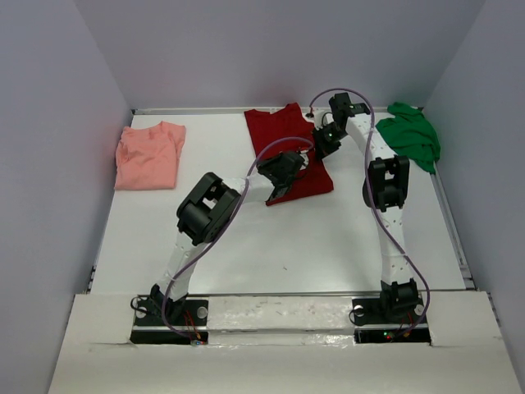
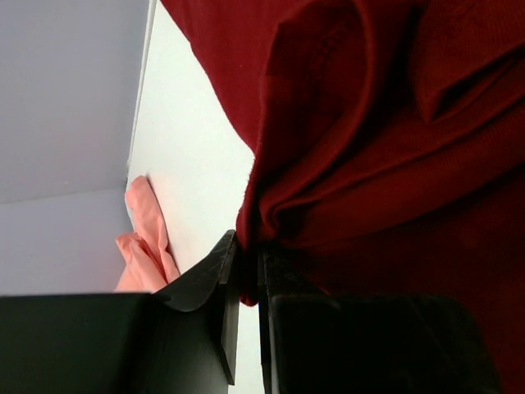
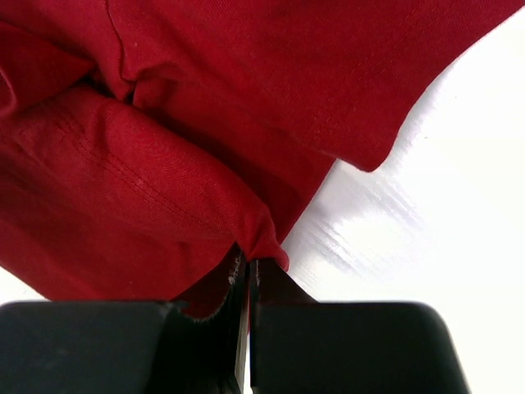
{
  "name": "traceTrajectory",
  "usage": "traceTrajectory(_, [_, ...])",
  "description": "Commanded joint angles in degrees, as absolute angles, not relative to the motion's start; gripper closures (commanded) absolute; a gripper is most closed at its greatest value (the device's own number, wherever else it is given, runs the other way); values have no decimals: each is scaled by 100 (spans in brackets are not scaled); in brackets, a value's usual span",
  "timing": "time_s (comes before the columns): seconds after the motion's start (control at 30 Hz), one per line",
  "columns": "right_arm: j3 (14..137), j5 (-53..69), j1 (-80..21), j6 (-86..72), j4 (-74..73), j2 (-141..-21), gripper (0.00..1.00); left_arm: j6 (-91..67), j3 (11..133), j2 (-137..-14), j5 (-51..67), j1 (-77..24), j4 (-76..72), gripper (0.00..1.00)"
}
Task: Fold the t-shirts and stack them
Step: Fold the tshirt
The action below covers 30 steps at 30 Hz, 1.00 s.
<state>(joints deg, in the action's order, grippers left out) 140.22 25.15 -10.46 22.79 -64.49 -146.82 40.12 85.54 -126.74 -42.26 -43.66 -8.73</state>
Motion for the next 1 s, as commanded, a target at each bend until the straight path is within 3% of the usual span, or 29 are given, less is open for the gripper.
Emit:
traceTrajectory(0.0, [14115, 2584, -1002, 2408, -6056, -14537, 100, 4210, 8789, -12674, -4561, -4377, -1371, 97])
traceTrajectory(0.03, [14124, 2575, -1002, 2417, -6047, -14537, 100, 4262, 8780, -12691, -4614, -4377, -1458, 95])
traceTrajectory(0.07, [14150, 2566, -1002, 2400, -6038, -14555, 98, 4315, 8772, -12735, -4684, -4377, -1563, 82])
traceTrajectory(0.1, [14159, 2566, -1002, 2399, -6038, -14546, 87, 4385, 8789, -12753, -4728, -4377, -1608, 70])
traceTrajectory(0.13, [14150, 2575, -1002, 2399, -6038, -14546, 61, 4421, 8780, -12770, -4755, -4377, -1643, 62])
traceTrajectory(0.23, [14115, 2549, -1002, 2417, -6038, -14511, 52, 4534, 8772, -12753, -4869, -4377, -1775, 52])
traceTrajectory(0.43, [13957, 2602, -1002, 2487, -6029, -14335, 43, 4729, 8824, -12595, -5124, -4386, -1942, 43])
traceTrajectory(0.7, [13913, 2453, -1002, 2496, -6003, -13861, 16, 5754, 8807, -12130, -5685, -4386, -2898, 3])
traceTrajectory(0.73, [13904, 2391, -1002, 2505, -5994, -13765, 9, 5896, 8807, -11998, -5747, -4377, -3040, 1])
traceTrajectory(0.83, [13817, 2225, -949, 2487, -5854, -13290, 2, 6310, 8807, -11665, -5906, -4368, -3445, 1])
traceTrajectory(0.97, [13553, 2074, -949, 2505, -5713, -12404, 0, 6390, 8754, -11146, -6055, -4316, -3445, 1])
